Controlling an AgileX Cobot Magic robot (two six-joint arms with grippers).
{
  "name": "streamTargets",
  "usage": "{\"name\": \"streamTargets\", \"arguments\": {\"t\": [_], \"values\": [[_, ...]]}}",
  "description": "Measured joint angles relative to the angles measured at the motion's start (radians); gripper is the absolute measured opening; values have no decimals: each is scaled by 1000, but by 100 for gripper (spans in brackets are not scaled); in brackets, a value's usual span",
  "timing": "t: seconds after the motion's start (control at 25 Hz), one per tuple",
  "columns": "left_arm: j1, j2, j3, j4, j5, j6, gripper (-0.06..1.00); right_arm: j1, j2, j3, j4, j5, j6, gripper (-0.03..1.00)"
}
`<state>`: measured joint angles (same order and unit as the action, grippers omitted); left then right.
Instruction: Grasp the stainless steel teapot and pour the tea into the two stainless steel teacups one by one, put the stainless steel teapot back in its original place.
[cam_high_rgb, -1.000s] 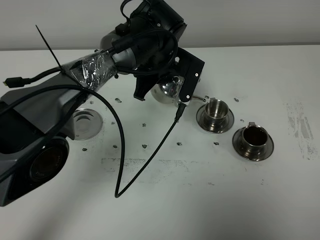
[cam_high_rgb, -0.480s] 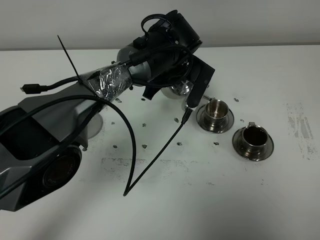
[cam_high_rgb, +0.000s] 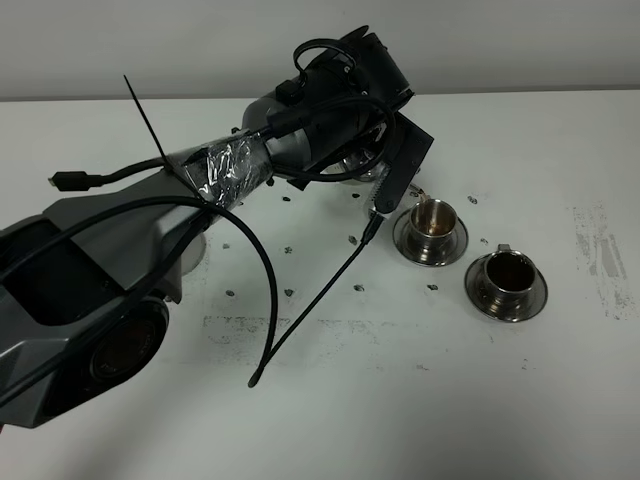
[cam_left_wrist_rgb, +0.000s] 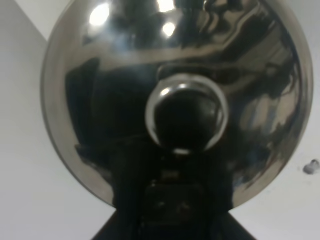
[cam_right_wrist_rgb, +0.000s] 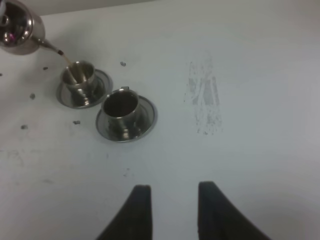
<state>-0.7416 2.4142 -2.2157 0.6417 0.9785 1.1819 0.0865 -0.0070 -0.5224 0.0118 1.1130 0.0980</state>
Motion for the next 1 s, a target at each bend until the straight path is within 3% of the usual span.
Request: {"name": "streamTargets", "arguments": {"t": [1.0], "values": [[-59, 18, -5, 129, -25, -2, 19, 0, 0, 0, 0, 0, 0, 22]]}}
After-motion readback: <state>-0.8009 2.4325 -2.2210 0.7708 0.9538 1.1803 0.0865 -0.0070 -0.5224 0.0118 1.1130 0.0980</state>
